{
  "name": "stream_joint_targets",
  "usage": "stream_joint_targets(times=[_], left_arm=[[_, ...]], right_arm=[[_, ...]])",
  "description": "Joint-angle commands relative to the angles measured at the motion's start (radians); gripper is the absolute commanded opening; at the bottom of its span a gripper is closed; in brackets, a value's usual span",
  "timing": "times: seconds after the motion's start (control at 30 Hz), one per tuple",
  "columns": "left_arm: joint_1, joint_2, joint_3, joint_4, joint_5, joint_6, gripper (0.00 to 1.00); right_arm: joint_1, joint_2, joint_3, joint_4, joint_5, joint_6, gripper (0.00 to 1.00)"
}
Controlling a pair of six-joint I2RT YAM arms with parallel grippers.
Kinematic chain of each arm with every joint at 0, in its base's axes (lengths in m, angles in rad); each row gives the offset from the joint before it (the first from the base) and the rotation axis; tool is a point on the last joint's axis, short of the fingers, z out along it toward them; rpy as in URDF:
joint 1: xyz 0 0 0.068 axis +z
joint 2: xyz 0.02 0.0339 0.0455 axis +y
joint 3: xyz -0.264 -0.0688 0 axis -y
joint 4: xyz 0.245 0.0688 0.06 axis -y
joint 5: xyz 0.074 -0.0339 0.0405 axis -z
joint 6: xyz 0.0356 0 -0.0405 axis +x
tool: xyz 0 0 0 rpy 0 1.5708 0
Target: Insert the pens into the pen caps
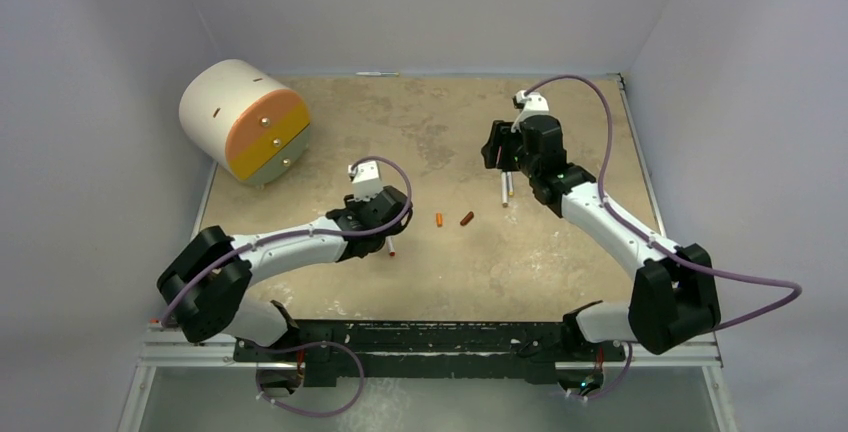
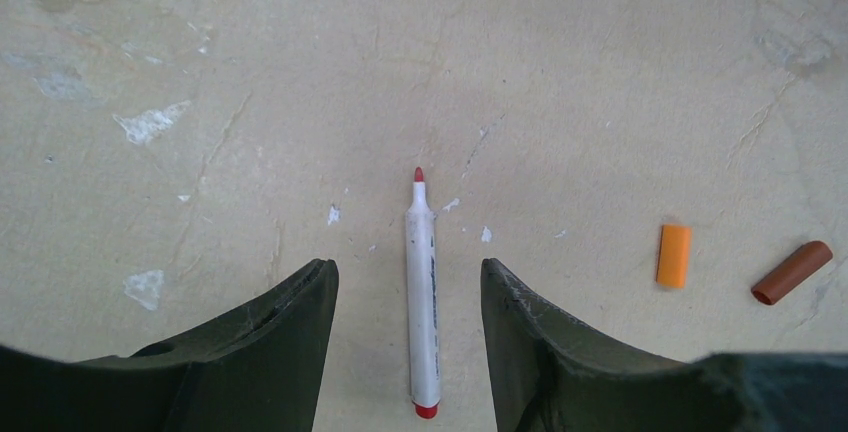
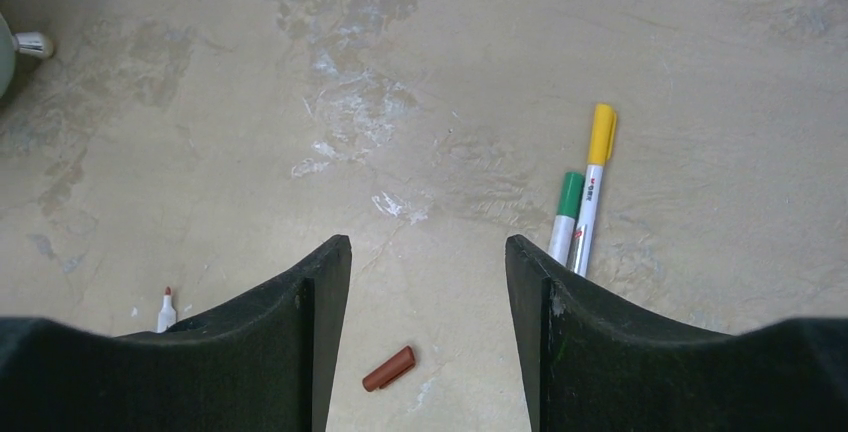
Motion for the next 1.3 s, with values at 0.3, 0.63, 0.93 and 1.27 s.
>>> stream_joint_targets(times=[0.3,0.63,0.93,1.27], left_arm=[[-0.029,0.096,-0.028,0.037,0.062,-0.066,0.45],[-0.03,0.172,-0.004,0.008,0.062,-0.053,0.41],[-0.03,0.222,0.012,-0.014,0.072,-0.022,0.06],[-0.03,-0.035,-0.031,0.235,0.16,0.192,0.0]], right_arm=[[0.001,-0.026,-0.029,0.035,-0.047,-0.019,0.61],[-0.001,-0.021,-0.008,0.025,-0.011,-0.046,0.61],[-0.001,-0.023,-0.016,0.023,0.003,-0.051,0.6],[-0.001,-0.061,-0.007,0.037,-0.188,-0.037,0.6]])
